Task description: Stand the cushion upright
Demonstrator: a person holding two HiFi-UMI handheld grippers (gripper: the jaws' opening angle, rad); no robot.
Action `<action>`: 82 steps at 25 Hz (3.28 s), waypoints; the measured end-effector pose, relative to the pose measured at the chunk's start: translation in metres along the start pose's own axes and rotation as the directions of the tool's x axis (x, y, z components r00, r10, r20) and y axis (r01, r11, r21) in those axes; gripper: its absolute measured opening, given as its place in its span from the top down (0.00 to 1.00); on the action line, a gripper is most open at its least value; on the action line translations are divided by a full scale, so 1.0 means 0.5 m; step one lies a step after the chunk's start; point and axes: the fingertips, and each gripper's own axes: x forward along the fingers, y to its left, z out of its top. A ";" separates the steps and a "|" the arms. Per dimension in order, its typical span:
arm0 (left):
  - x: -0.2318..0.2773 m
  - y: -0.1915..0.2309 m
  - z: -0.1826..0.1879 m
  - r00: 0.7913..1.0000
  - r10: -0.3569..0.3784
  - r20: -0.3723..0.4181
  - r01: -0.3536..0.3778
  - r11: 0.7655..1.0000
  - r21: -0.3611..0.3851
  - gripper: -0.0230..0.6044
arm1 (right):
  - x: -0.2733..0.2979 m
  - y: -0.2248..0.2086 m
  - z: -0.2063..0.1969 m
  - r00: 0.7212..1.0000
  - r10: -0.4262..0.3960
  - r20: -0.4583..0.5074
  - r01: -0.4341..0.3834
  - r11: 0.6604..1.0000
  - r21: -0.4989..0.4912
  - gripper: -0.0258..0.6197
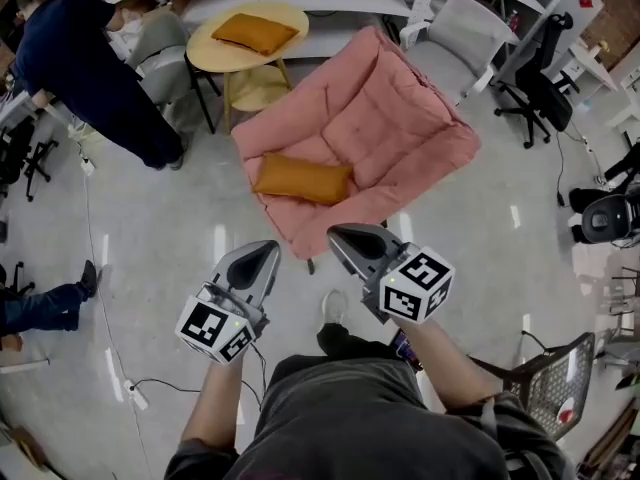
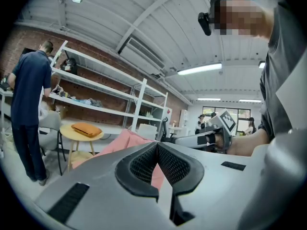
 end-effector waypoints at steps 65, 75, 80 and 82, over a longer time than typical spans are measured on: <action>0.337 0.873 -0.452 0.942 0.057 -0.331 -0.183 0.914 -0.362 0.94 | 1.009 -0.809 -0.732 0.551 -0.316 -0.772 -0.343 0.758 -0.555 0.93; 0.392 0.752 -0.324 0.966 -0.016 -0.257 -0.064 0.951 -0.302 0.94 | 0.858 -0.733 -0.396 0.775 -0.212 -0.595 -0.225 0.788 -0.573 0.93; 0.448 0.616 -0.276 0.965 -0.095 -0.243 0.025 0.961 -0.274 0.94 | 0.667 -0.780 -0.307 0.788 -0.249 -0.562 -0.151 0.807 -0.570 0.93; 0.479 0.563 -0.276 0.960 -0.134 -0.245 0.065 0.961 -0.269 0.94 | 0.566 -0.853 -0.315 0.758 -0.312 -0.573 -0.091 0.819 -0.566 0.93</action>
